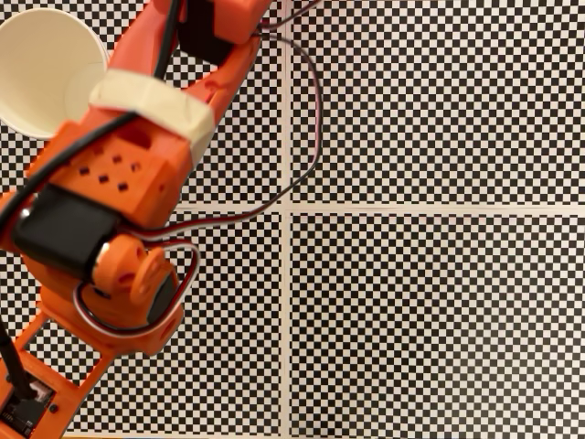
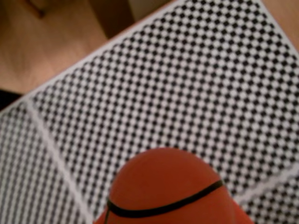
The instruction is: Grasp basketball and place into cup.
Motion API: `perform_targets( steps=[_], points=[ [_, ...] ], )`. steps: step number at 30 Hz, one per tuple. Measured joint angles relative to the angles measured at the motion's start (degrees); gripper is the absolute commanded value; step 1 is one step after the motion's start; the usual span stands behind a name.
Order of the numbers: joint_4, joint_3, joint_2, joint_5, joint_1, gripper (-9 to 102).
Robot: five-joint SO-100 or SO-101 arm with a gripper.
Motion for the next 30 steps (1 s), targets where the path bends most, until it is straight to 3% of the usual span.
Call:
perform_targets(
  steps=[5, 16, 30],
  points=[
    [1.49, 2.29, 16.08, 0.09, -1.23, 15],
    [2.2, 37.35, 51.42, -2.2, -1.32, 16],
    [1.67, 64.86, 74.18, -10.28, 8.79, 12]
  ],
)
